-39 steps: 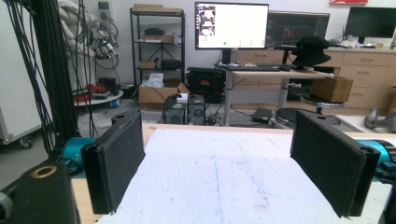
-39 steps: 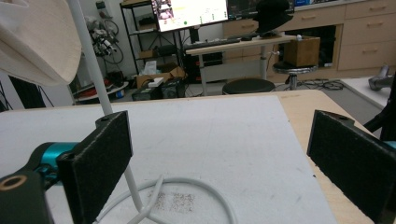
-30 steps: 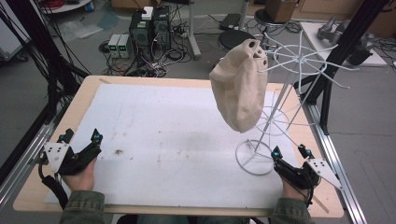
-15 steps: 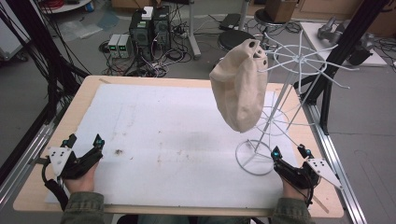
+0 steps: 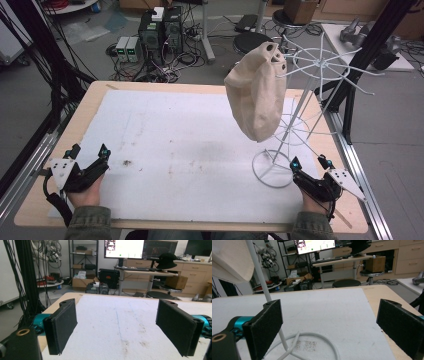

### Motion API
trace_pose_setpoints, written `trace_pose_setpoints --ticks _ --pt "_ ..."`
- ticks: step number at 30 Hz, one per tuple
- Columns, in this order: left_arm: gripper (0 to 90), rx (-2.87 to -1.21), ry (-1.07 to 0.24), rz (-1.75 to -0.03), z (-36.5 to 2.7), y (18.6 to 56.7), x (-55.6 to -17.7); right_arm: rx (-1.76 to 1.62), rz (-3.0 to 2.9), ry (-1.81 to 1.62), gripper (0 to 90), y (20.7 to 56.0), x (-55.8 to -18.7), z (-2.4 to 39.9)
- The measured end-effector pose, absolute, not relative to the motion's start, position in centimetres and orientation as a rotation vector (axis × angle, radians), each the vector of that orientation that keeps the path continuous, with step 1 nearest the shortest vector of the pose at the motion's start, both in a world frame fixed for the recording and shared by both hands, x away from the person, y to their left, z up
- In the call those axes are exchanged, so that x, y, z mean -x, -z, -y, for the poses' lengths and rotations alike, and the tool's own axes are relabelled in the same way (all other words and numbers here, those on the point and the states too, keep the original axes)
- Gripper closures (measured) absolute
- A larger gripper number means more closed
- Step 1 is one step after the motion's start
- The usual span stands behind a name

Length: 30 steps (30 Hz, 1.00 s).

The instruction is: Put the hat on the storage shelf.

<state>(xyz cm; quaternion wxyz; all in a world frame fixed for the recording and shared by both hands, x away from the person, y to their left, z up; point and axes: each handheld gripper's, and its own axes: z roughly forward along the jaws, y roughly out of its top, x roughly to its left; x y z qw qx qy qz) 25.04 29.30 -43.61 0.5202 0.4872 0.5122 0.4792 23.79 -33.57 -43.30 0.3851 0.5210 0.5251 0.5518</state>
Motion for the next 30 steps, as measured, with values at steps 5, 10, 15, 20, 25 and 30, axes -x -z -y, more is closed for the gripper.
trace_pose_setpoints --ticks 5,10,15,20,25,30 --pt "17.6 -1.179 -1.132 -1.213 -29.1 43.6 -25.1 -1.331 -1.330 -1.416 5.9 43.3 -23.8 33.6" --pt "18.0 -1.171 -1.126 -1.219 -29.2 43.7 -25.2 -1.333 -1.339 -1.411 5.9 43.3 -23.8 33.6" --pt "18.2 -1.148 -1.118 -1.228 -29.7 43.6 -25.2 -1.334 -1.347 -1.411 5.9 43.4 -23.8 33.6" --pt "18.5 -1.131 -1.104 -1.248 -30.3 43.6 -25.2 -1.339 -1.343 -1.411 5.9 43.4 -23.9 33.5" --pt "18.8 -1.137 -1.102 -1.240 -30.1 43.6 -25.3 -1.339 -1.349 -1.409 5.9 43.4 -23.9 33.6" --pt "19.1 -1.138 -1.104 -1.237 -30.1 43.6 -25.3 -1.337 -1.354 -1.411 5.9 43.4 -24.0 33.6"
